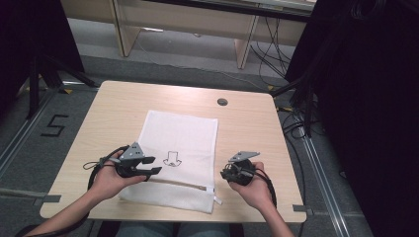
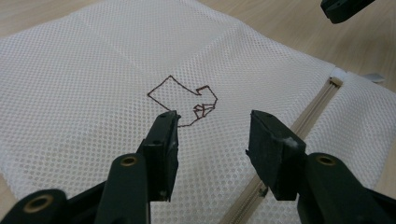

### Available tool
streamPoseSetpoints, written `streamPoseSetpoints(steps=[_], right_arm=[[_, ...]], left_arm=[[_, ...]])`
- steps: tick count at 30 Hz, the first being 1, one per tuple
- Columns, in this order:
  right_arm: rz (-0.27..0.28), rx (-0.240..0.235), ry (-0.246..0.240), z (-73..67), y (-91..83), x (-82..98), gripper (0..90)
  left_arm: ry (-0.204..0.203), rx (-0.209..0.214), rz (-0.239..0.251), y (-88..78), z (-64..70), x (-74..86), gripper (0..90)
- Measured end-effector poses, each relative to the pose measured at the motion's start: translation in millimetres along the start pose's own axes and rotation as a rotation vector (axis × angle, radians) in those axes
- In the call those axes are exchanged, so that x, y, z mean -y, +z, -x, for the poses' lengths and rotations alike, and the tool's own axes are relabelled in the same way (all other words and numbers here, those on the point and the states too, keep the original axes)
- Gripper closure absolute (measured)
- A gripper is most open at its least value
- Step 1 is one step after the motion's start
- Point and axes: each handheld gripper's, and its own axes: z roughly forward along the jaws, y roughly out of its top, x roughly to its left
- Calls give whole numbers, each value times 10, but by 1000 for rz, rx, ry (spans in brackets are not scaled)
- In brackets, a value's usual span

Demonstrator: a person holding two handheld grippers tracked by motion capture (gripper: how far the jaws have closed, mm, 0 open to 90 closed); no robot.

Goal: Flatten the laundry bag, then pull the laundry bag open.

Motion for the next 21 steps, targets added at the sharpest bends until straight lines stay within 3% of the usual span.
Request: streamPoseSetpoints(steps=[2, 4, 5, 6, 8, 9, 10, 11, 12, 14, 16, 19, 21], right_arm=[[12, 3, -5, -12, 19, -3, 818], [-16, -15, 1, -33, -7, -20, 830], [-9, -18, -13, -39, 1, -19, 840], [7, -24, -7, -53, 16, -17, 851], [-26, -33, -23, -62, -5, -27, 880], [-1, -27, -44, -62, 22, -18, 893], [-27, -36, -38, -73, 2, -28, 900], [5, -40, -36, -87, 31, -19, 900], [-38, -48, -39, -94, -3, -40, 900], [-29, -51, -51, -117, 19, -46, 900], [-57, -63, -61, -140, 19, -64, 900], [-86, -85, -41, -203, 46, -83, 900], [-86, -104, -37, -227, 76, -104, 900]], left_arm=[[-1, 7, -20, -2, 5, 3, 525], [5, 18, -13, 9, 23, 0, 527], [16, 13, -7, 15, 32, -6, 527], [2, 24, -9, 23, 46, -8, 528], [26, 24, -6, 41, 59, -16, 533], [21, 22, -10, 49, 75, -20, 535], [16, 33, -7, 67, 85, -18, 537], [37, 36, -20, 65, 84, -28, 540], [43, 31, -22, 75, 94, -27, 542], [44, 44, -17, 87, 120, -35, 546], [37, 60, -12, 101, 143, -29, 548], [60, 73, -19, 114, 152, -24, 551], [49, 70, -17, 116, 172, -20, 556]])
